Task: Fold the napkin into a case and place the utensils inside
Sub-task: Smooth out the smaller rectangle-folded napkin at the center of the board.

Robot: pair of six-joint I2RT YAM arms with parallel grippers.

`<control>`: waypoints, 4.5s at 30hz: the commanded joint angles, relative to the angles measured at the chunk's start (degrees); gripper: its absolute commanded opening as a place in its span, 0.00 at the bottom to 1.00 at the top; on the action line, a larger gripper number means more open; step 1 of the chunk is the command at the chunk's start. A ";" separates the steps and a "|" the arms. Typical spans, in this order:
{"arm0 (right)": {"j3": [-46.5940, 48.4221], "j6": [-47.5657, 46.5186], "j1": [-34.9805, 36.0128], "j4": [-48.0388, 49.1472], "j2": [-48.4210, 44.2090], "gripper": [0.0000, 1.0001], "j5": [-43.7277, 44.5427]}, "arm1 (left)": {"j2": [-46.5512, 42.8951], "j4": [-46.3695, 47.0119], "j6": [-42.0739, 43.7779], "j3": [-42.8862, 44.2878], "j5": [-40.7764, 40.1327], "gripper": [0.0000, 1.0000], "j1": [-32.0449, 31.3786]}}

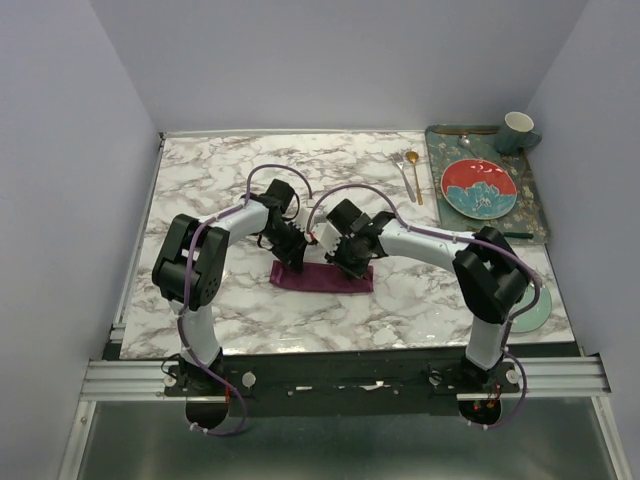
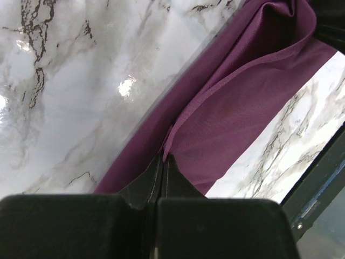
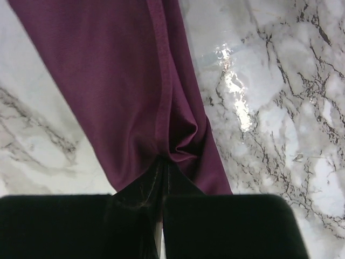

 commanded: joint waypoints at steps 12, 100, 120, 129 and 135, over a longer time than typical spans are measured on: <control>-5.85 1.30 3.11 5.67 -2.52 0.08 21.18 | 5.53 -2.82 2.44 -3.14 -6.24 0.00 -0.38; 4.17 13.52 -6.20 -3.03 -5.34 0.22 0.72 | 4.12 16.26 -26.48 -12.28 13.19 0.02 12.10; 1.36 20.46 -14.90 -3.56 10.74 0.18 -17.64 | 4.64 14.94 -24.20 -11.49 12.66 0.01 12.28; -0.14 18.80 -18.34 -3.65 4.96 0.17 -33.09 | 5.44 12.04 -19.45 -9.82 12.84 0.00 12.19; 2.50 22.73 -18.42 -1.37 2.48 0.19 -48.39 | 5.79 11.34 -17.53 -9.73 13.10 0.00 12.28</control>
